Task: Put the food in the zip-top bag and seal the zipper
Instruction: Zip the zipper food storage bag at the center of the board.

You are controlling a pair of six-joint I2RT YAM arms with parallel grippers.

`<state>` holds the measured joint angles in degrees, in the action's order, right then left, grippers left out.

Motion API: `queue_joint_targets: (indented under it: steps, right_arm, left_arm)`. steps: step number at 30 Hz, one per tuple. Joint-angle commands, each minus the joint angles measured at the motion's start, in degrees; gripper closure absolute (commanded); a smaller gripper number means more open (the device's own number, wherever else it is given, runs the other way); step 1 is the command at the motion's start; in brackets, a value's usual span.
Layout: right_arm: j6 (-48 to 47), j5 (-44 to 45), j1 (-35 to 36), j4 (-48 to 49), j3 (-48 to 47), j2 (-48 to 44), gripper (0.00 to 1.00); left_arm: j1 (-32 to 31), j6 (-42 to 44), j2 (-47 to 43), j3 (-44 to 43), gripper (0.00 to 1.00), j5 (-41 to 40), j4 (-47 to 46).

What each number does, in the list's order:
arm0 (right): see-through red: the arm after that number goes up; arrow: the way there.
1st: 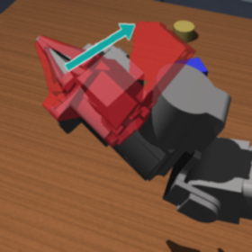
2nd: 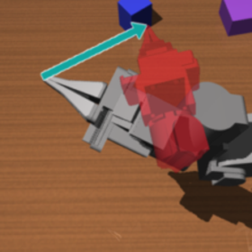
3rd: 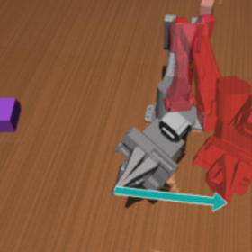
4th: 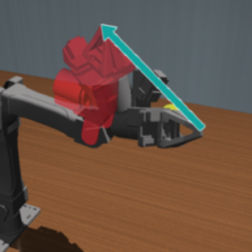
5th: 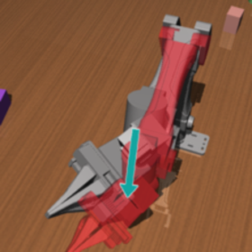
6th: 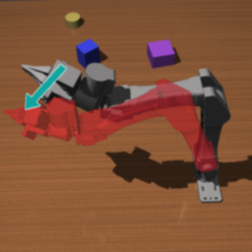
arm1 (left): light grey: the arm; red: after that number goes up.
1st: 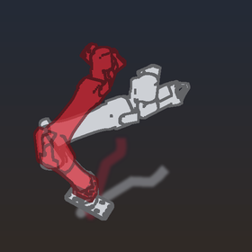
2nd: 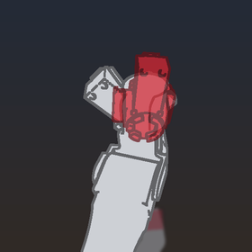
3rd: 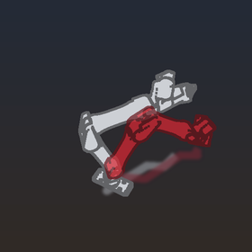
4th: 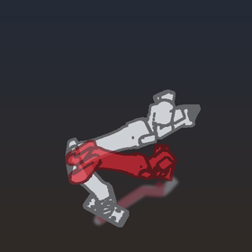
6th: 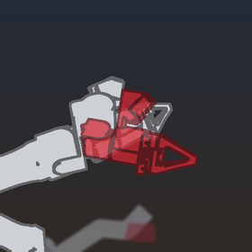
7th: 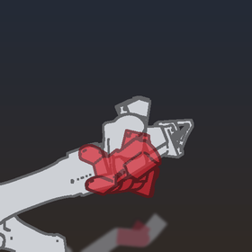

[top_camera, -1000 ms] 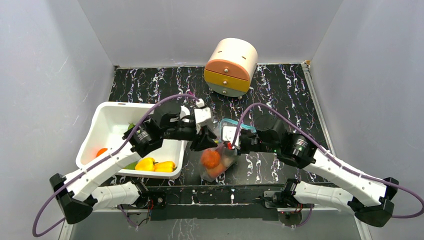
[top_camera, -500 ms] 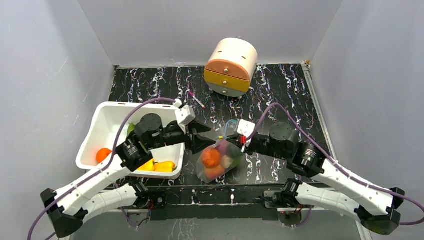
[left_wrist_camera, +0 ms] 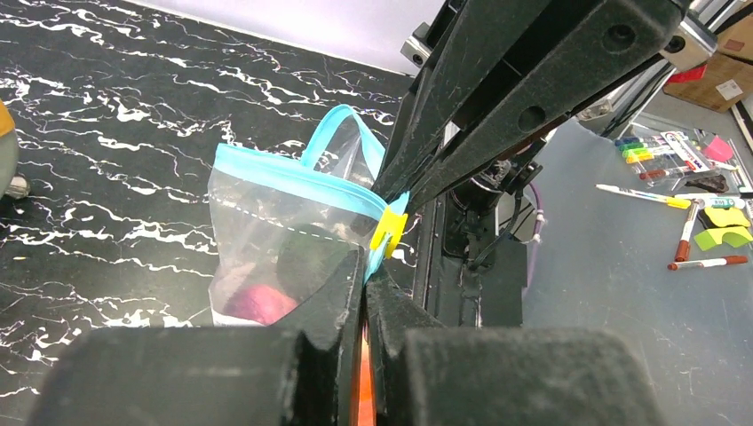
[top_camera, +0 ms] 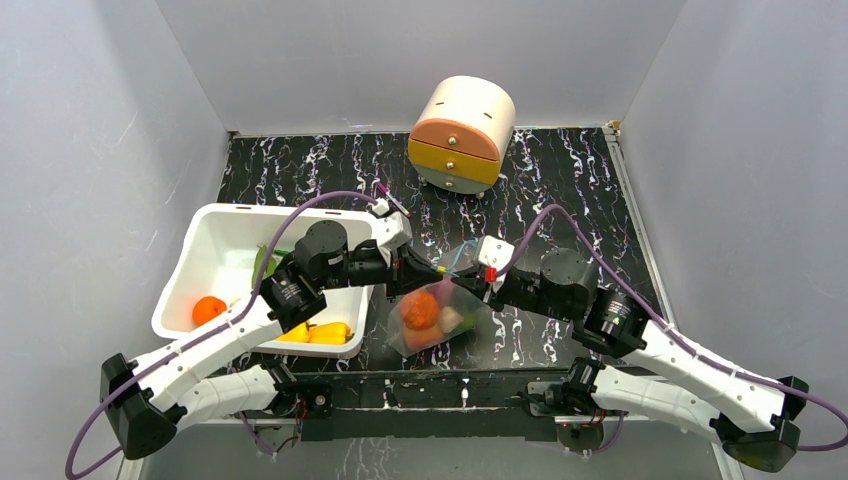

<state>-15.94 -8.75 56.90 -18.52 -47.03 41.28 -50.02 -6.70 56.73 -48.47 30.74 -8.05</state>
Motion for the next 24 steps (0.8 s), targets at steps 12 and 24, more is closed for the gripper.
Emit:
queue_joint_targets:
  steps: [12,24]
  right_arm:
    - [-1.4,-5.1,0.1,-6.4,-12.6,0.9,0.62]
    - [-3.9,-9.9,0.1,-5.7,-14.9,5.4,0.63]
  left_arm:
    - [-0.1,1.6,-1.6,0.9,1.0,5.5,-3.6]
    - [-0.1,2.5,-1.8,0.7,1.0,6.1,-2.6]
